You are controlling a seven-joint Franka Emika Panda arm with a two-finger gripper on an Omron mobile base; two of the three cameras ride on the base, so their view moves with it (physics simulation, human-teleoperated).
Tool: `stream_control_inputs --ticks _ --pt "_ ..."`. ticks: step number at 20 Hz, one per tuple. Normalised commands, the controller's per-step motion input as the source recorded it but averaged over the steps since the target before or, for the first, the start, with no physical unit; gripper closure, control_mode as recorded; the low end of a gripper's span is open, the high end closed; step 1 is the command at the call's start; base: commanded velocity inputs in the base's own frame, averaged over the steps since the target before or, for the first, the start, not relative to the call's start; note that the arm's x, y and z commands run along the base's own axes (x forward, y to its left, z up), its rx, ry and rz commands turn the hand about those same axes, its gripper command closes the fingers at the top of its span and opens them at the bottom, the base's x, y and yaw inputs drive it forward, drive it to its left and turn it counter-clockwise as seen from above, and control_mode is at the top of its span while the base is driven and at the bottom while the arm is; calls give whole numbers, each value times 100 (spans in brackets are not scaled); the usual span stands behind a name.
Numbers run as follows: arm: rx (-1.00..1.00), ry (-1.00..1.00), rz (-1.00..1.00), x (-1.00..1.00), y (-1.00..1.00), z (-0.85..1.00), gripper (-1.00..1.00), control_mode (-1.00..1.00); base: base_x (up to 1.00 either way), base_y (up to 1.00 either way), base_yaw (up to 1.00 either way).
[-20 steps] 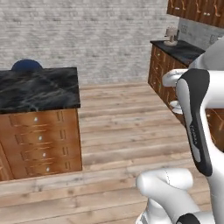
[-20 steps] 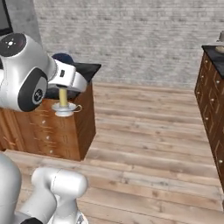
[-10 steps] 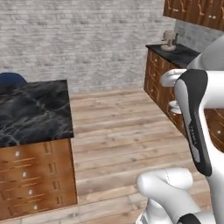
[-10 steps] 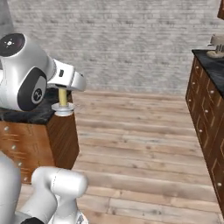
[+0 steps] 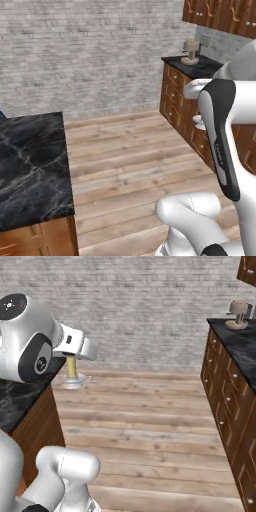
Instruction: Get the candle and the wine from the cabinet and move them to the dining counter.
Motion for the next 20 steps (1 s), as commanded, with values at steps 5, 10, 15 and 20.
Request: stream_control_inputs --ticks 5,10,15,20 --pt "0 0 0 0 0 0 100 100 100 -34 -12" --pt "0 0 0 0 0 0 100 100 99 -34 -10" --pt "0 0 0 0 0 0 100 100 100 -15 -6" --pt "0 0 0 0 0 0 100 100 100 0 -3"
